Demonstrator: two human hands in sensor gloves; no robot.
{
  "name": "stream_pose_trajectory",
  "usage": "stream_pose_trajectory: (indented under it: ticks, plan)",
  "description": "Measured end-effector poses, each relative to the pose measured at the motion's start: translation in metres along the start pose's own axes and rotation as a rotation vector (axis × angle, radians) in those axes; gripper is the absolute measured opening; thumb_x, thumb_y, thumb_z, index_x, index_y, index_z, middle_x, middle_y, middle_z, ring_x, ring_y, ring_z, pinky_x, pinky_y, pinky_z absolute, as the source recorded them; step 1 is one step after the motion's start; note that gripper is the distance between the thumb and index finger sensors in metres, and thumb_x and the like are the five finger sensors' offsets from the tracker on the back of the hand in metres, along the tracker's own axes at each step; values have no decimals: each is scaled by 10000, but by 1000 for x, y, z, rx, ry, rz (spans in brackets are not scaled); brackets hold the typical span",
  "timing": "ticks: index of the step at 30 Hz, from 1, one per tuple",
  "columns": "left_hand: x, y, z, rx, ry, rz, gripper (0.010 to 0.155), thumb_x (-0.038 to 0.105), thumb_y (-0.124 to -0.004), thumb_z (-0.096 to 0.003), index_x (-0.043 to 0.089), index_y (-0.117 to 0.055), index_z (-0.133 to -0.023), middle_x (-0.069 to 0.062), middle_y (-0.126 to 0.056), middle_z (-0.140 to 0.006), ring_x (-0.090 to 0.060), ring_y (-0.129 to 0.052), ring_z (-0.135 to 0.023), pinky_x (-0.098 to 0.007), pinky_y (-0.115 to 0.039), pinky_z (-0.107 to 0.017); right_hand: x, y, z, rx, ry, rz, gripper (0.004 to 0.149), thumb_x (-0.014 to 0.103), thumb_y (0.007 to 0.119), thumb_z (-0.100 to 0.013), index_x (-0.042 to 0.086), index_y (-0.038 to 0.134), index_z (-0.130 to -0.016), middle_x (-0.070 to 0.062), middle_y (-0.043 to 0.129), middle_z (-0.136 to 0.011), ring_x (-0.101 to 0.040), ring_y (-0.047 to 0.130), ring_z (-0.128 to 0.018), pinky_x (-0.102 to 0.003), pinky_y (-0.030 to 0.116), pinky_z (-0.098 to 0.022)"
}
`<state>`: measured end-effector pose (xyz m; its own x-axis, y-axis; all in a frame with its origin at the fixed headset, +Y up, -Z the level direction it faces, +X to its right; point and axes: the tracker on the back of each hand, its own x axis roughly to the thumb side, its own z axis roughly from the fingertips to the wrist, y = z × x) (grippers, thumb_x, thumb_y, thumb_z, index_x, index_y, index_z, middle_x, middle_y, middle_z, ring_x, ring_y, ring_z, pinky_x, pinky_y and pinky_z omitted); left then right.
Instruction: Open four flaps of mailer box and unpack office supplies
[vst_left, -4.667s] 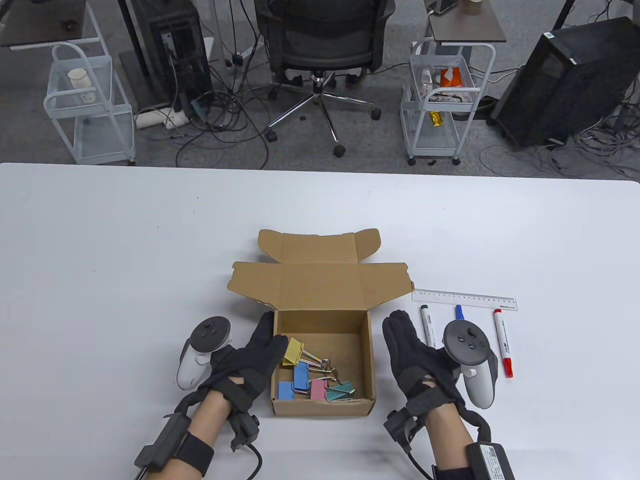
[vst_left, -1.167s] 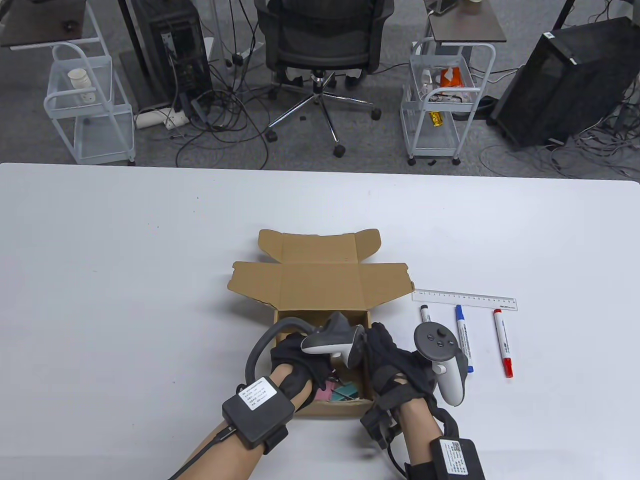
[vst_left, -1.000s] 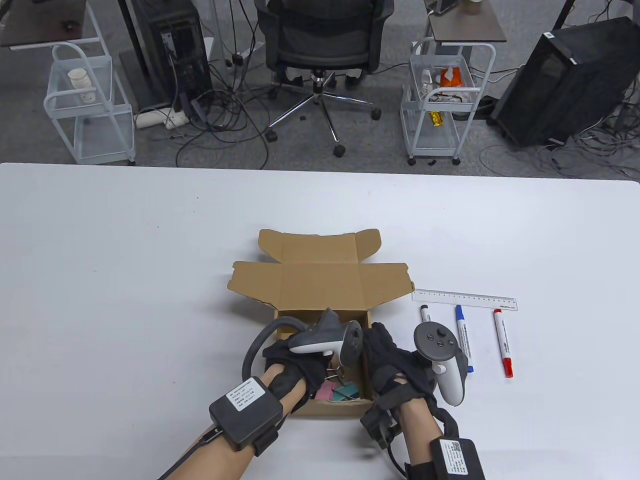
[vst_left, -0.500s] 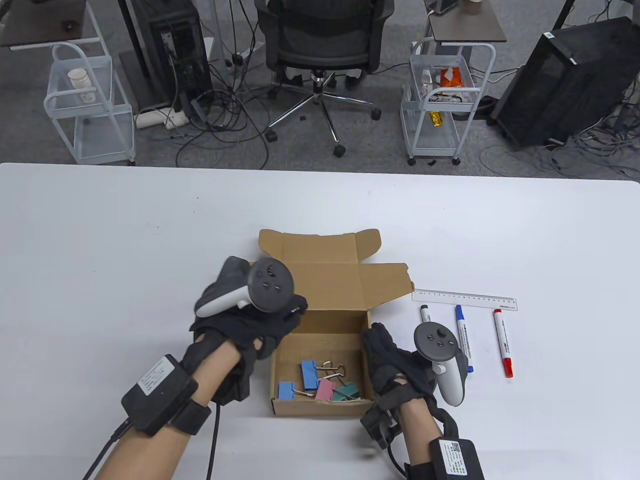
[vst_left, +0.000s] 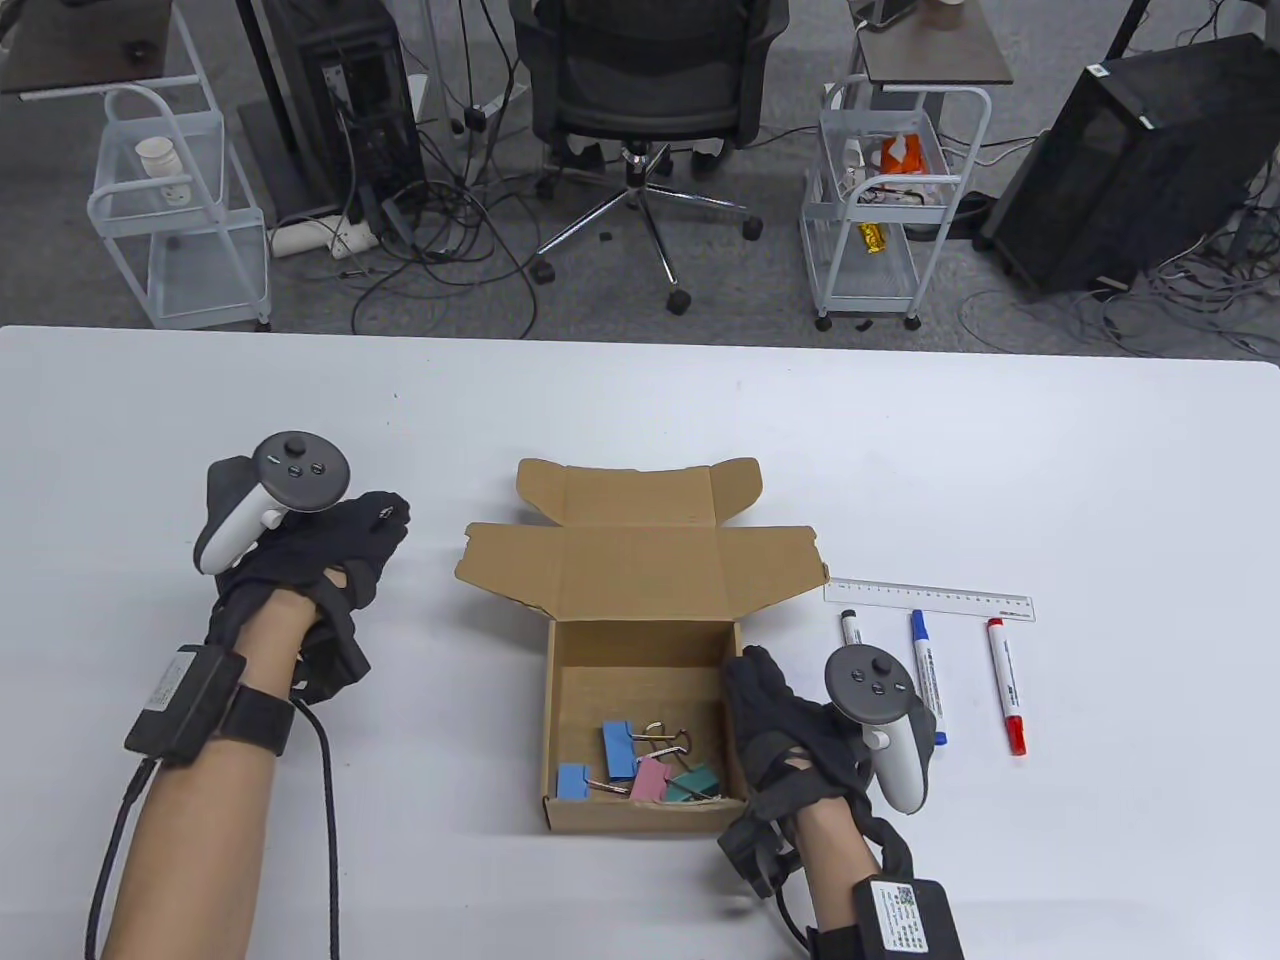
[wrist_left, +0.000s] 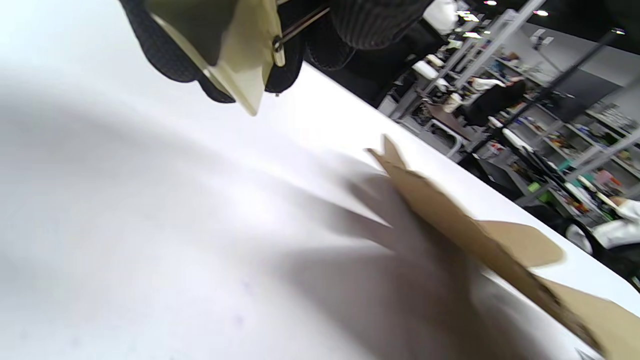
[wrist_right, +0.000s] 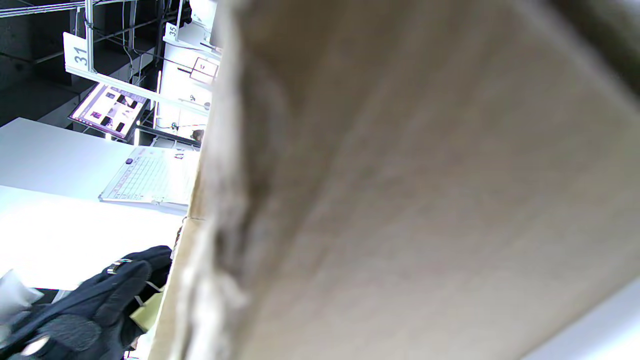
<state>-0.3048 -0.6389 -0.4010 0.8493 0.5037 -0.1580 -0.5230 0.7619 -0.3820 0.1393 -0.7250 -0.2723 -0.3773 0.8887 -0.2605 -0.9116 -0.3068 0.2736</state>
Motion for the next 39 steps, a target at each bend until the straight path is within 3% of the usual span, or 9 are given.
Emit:
stream_pose_trajectory:
  ticks: [7,12,18,24,32,39]
  plan:
    - [-26,1,-39,-11,67,26,506,334,-657,-630,146,-596,-1096,-205,-744,-1074,-448,-823,-965,-531,-691,-751,0,0,0,2,-1,3,756,460,437,-650,-104,272,-1126,-415,377,-1187,-652,487,-1021,-715,500,-711]
    - [-44,-1,-59,-123,16,278,510,343,-653,-639,150,-584,-1106,-208,-710,-1093,-458,-771,-988,-547,-651,-774,0,0,0,0,0,3,756,460,439,-650,-104,276,-1126,-413,381,-1188,-652,491,-1021,-715,501,-710]
    - [-61,-13,-72,-181,16,352,513,341,-675,-642,142,-585,-1107,-216,-709,-1087,-477,-769,-970,-554,-642,-776,0,0,1,-5,2,0,756,465,442,-651,-100,281,-1126,-411,388,-1187,-647,494,-1021,-712,503,-711]
    - [-72,-16,-72,-142,29,399,539,333,-691,-643,142,-534,-1122,-206,-661,-1115,-493,-733,-971,-556,-643,-775,0,0,1,-7,3,3,758,470,444,-651,-97,284,-1127,-405,394,-1187,-645,497,-1021,-711,503,-712]
    - [-84,-8,-60,-48,129,309,649,359,-718,-631,153,-388,-1151,-174,-553,-1172,-473,-639,-1045,-567,-612,-791,-1,0,1,-12,3,3,758,472,447,-651,-96,286,-1127,-405,396,-1187,-648,498,-1019,-710,505,-711]
    - [-105,-2,-50,4,156,393,711,374,-709,-632,132,-295,-1156,-183,-484,-1196,-473,-612,-1068,-571,-602,-800,-1,0,1,-12,3,4,759,472,448,-651,-97,287,-1127,-403,398,-1186,-646,501,-1018,-710,505,-711]
